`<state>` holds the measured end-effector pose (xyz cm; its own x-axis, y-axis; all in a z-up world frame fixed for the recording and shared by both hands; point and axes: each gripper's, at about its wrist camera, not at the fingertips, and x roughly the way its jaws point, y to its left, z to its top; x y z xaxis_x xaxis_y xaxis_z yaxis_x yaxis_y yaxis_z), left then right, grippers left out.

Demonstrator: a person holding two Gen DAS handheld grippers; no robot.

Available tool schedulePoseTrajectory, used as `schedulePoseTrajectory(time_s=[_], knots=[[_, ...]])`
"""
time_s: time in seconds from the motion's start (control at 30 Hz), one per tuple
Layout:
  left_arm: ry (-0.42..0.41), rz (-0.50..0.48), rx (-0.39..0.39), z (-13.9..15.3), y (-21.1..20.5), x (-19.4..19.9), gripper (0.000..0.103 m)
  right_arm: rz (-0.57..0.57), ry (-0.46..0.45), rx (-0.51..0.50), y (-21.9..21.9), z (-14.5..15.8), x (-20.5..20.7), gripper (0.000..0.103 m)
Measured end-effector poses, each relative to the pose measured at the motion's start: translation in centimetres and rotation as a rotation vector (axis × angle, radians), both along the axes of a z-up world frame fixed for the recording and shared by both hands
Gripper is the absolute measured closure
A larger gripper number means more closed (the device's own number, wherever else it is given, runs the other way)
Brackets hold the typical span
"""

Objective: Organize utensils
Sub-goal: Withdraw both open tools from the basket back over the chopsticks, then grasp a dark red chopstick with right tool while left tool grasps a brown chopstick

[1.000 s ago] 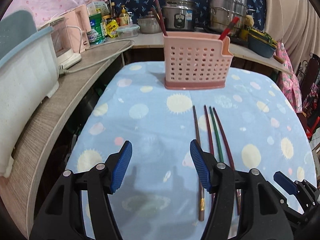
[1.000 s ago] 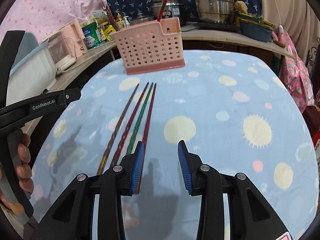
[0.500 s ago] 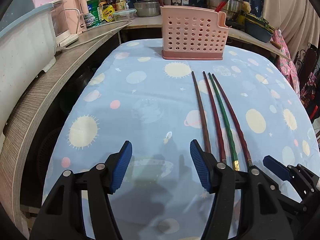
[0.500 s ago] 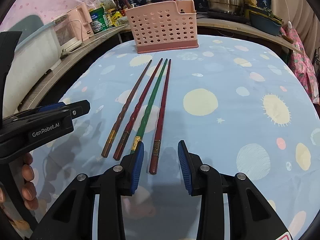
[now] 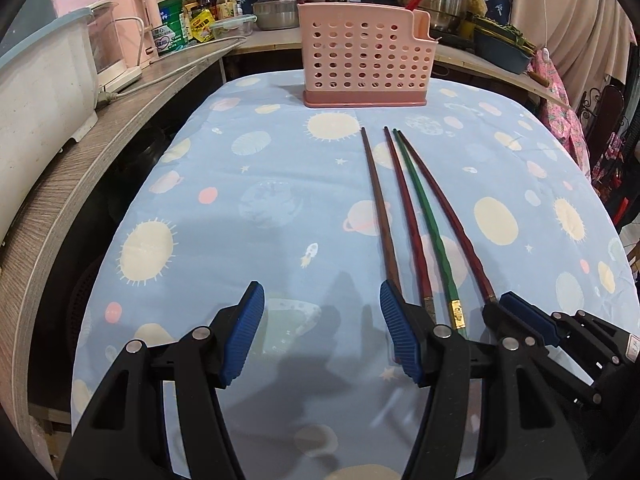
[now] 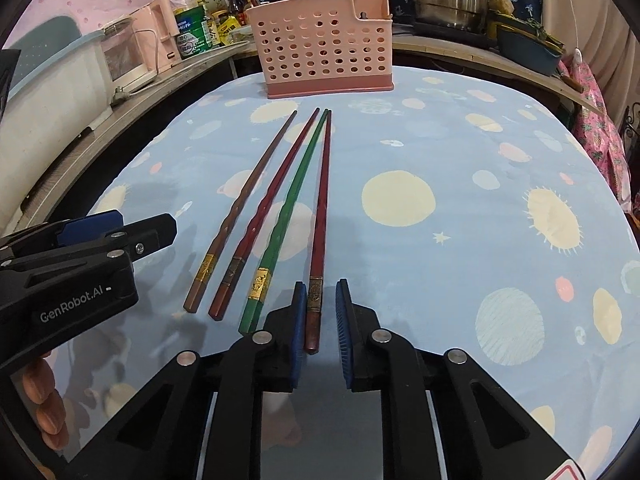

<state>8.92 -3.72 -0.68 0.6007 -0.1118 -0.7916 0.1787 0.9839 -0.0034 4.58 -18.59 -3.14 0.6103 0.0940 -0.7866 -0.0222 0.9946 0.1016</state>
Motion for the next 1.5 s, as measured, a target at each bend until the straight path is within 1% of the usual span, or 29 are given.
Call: schedulePoseTrajectory(time_s=[0.03, 0.27, 0.57, 0.9, 1.17, 1.5], knots=[[0.002, -0.001, -0.001, 0.0, 0.0, 0.0, 0.046, -0.004, 0.000, 0.004, -0.2, 0.0, 0.0, 0.096], [0.016, -0.003, -0.024, -0.3, -0.1, -0.2, 0.046, -0.029, -0.001, 0.012, -1.2, 0.0, -0.6, 0.096], [0.046, -0.002, -0.013, -1.1, -1.0, -0.5, 0.044, -0.061, 0.000, 0.039, -2.9, 0.0, -1.6, 0.096], [0.062, -0.017, -0.032, -1.6, -1.5, -0.6, 0.044, -0.064, -0.002, 0.054, -3.3, -0.1, -1.8, 0.096], [0.086, -0.014, -0.029, -2.7, -1.6, -0.5, 0.044, -0.066, -0.002, 0.063, -3.5, -0.1, -1.9, 0.096], [0.064, -0.006, -0.015, -2.7, -1.7, -0.5, 0.045, -0.070, -0.002, 0.073, -3.5, -0.1, -1.8, 0.096]])
